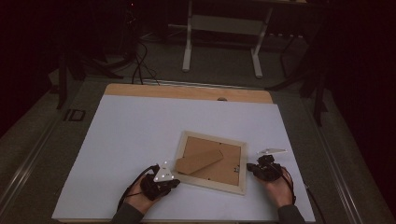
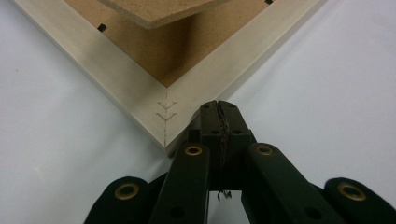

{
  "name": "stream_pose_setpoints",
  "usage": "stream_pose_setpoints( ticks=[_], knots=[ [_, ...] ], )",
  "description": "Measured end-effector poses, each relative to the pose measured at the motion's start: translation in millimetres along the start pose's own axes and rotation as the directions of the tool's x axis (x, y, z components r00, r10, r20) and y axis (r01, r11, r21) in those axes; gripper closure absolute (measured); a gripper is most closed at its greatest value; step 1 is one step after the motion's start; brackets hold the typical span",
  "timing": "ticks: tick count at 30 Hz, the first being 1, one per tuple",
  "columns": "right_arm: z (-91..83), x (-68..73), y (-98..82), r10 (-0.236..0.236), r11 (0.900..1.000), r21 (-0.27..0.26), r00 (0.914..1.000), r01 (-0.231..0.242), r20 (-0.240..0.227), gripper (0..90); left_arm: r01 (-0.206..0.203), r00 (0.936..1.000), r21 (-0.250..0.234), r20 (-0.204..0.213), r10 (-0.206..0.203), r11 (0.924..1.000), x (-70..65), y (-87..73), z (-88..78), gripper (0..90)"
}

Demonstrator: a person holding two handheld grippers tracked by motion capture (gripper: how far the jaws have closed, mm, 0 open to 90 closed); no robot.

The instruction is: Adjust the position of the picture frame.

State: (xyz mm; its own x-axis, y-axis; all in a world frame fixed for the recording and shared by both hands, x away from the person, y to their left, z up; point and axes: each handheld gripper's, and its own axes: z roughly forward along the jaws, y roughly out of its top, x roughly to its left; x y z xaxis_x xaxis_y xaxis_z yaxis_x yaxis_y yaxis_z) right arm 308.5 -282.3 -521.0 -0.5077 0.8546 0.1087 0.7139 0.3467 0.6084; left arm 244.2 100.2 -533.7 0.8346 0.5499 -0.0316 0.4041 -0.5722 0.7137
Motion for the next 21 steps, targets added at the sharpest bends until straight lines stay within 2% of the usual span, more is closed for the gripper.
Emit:
stream_pose_setpoints(
  ticks=[6,9,21],
  knots=[
    [-3.0,6.5,-3.4,-0.007,1.000,0.007,0.9999,0.007,0.008,90.0,-0.003,1.0000,0.003,-0.007,0.003,1.0000,-0.2,0.1,0.5,90.0],
    [-0.9,6.3,-1.7,0.001,1.000,0.006,1.0000,-0.001,-0.004,90.0,-0.002,0.9999,0.008,-0.012,0.002,1.0000,-0.8,0.1,1.4,90.0],
    [15.6,10.9,19.4,-0.012,1.000,0.019,0.9998,0.012,-0.016,89.9,-0.006,0.9997,0.013,-0.022,0.007,0.9999,0.4,-0.4,2.1,90.0]
  ],
)
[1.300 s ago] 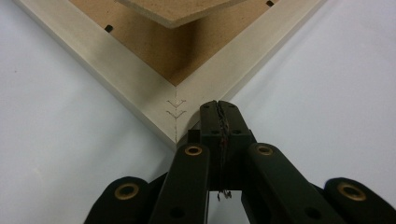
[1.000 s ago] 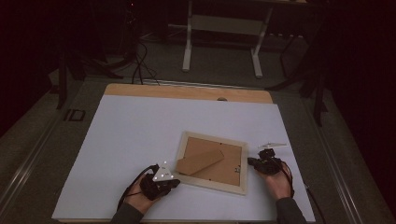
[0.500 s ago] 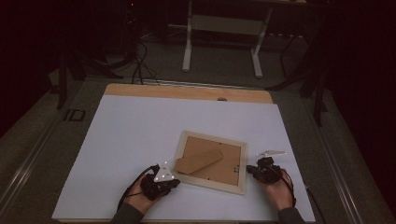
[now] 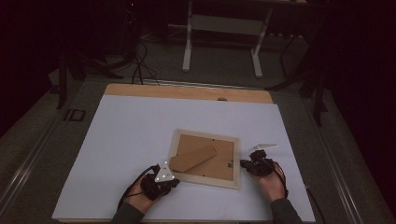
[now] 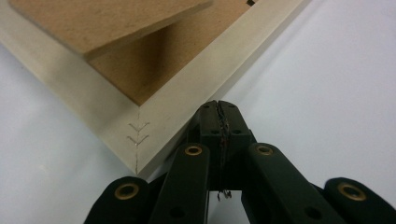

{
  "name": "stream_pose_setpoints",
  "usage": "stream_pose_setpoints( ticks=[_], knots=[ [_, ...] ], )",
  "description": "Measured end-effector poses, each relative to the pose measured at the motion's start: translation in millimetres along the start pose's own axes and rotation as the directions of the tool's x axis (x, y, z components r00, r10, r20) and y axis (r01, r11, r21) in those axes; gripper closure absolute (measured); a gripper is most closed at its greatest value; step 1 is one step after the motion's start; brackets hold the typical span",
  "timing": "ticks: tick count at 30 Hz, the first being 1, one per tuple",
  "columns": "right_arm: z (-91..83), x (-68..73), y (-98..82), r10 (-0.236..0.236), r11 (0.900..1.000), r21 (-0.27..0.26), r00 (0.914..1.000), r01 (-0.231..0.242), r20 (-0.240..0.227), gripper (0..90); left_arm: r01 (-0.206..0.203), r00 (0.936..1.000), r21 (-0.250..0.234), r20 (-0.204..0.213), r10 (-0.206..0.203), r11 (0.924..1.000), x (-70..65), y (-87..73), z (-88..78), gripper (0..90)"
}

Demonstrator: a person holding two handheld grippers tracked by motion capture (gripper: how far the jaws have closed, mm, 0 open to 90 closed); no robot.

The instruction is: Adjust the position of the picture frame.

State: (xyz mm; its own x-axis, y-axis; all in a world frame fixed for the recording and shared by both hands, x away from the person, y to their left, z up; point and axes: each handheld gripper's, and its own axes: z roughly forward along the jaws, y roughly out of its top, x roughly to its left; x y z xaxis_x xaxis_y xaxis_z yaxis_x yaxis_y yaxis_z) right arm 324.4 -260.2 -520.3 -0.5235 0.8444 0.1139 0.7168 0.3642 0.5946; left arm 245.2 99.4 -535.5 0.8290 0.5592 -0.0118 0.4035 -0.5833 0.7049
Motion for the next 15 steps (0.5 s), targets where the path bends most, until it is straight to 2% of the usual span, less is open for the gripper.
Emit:
stream_pose_setpoints(
  ticks=[3,15],
  knots=[
    [3.2,0.2,3.8,0.010,1.000,-0.002,0.9999,-0.010,-0.004,90.0,-0.002,1.0000,-0.001,-0.002,0.002,1.0000,0.4,-0.2,-0.1,90.0],
    [21.2,7.2,27.3,0.001,1.000,0.004,1.0000,-0.001,-0.001,89.9,0.011,0.9995,-0.007,-0.031,-0.011,0.9999,3.8,-1.3,-0.8,90.0]
  ],
)
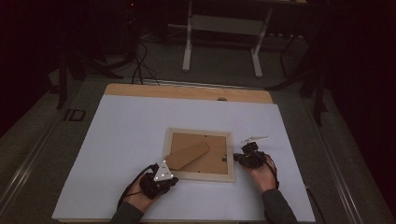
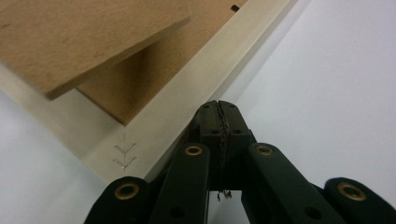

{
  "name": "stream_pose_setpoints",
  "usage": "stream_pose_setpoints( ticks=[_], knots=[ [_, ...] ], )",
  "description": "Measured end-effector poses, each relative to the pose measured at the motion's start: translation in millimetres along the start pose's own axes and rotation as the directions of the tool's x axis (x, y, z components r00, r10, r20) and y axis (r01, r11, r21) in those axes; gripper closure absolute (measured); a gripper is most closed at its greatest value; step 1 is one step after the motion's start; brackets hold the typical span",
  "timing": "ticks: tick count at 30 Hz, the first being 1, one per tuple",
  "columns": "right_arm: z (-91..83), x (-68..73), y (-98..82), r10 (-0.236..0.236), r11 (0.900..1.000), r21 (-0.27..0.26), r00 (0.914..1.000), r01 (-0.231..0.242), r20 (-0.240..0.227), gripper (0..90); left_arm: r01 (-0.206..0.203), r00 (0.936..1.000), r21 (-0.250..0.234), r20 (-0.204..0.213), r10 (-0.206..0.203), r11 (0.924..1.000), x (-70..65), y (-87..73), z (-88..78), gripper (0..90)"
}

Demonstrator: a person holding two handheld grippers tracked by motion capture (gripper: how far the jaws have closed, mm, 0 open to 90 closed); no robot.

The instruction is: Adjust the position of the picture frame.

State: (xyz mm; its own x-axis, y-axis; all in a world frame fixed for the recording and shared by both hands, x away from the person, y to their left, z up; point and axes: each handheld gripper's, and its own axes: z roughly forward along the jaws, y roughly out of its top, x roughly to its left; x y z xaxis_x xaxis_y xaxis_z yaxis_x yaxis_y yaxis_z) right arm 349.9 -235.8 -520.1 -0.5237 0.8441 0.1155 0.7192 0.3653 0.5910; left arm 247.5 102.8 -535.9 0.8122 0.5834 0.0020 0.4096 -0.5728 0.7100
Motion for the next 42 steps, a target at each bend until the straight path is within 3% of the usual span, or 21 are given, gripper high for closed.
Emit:
stream_pose_setpoints(
  ticks=[11,22,42],
  knots=[
    [9.9,3.7,12.1,0.006,1.000,-0.001,1.0000,-0.006,-0.002,89.9,0.010,0.9997,-0.001,-0.022,-0.010,1.0000,4.0,-1.4,-1.3,90.0],
    [19.2,9.4,23.4,0.015,1.000,0.000,0.9998,-0.015,-0.010,89.9,0.045,0.9973,-0.003,-0.058,-0.045,0.9990,13.5,-4.5,-4.8,90.0],
    [29.6,13.0,36.6,0.027,1.000,-0.005,0.9996,-0.027,-0.001,89.9,0.051,0.9952,-0.016,-0.082,-0.053,0.9986,20.1,-6.0,-6.9,90.0]
  ],
)
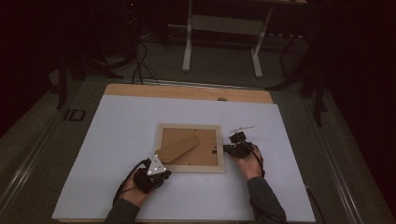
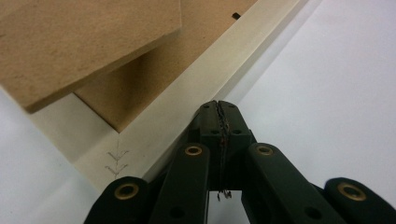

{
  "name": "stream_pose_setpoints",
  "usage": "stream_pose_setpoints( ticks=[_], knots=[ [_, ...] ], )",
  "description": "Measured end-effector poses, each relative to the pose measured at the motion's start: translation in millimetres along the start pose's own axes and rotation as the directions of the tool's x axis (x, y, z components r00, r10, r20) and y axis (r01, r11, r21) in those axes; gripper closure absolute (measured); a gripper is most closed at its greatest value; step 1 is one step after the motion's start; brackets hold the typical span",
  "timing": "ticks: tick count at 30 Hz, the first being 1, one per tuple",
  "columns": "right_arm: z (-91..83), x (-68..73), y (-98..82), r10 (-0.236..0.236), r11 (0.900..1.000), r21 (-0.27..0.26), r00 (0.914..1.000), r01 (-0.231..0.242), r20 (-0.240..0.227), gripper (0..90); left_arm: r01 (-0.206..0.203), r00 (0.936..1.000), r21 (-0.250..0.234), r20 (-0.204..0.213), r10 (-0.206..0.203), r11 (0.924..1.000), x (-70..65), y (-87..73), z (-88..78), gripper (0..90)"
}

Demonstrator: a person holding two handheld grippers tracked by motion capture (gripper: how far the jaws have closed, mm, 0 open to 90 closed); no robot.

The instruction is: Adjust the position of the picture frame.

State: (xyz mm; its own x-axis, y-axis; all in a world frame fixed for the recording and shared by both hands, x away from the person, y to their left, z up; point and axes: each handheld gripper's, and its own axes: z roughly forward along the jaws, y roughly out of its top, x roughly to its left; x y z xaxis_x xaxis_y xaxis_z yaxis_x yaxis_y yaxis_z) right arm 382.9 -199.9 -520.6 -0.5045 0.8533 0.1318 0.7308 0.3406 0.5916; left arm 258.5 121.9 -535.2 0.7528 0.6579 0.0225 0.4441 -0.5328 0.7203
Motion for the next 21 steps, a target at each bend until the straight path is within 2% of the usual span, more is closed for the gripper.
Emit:
stream_pose_setpoints(
  ticks=[10,14,21],
  knots=[
    [-2.9,1.2,-2.5,-0.026,1.000,-0.013,0.9997,0.026,0.002,86.2,-0.014,0.9999,-0.035,0.007,0.014,0.9993,2.0,1.2,-14.5,90.0],
    [-8.1,1.0,-4.0,-0.040,0.999,-0.030,0.9991,0.041,0.016,81.2,-0.022,0.9997,-0.055,0.009,0.023,0.9982,4.3,1.2,-23.0,90.0],
    [-20.6,-3.1,-11.8,-0.024,0.996,-0.085,0.9995,0.026,0.020,70.9,0.004,0.9999,-0.080,0.015,-0.002,0.9968,11.4,0.0,-30.2,88.5]
  ],
)
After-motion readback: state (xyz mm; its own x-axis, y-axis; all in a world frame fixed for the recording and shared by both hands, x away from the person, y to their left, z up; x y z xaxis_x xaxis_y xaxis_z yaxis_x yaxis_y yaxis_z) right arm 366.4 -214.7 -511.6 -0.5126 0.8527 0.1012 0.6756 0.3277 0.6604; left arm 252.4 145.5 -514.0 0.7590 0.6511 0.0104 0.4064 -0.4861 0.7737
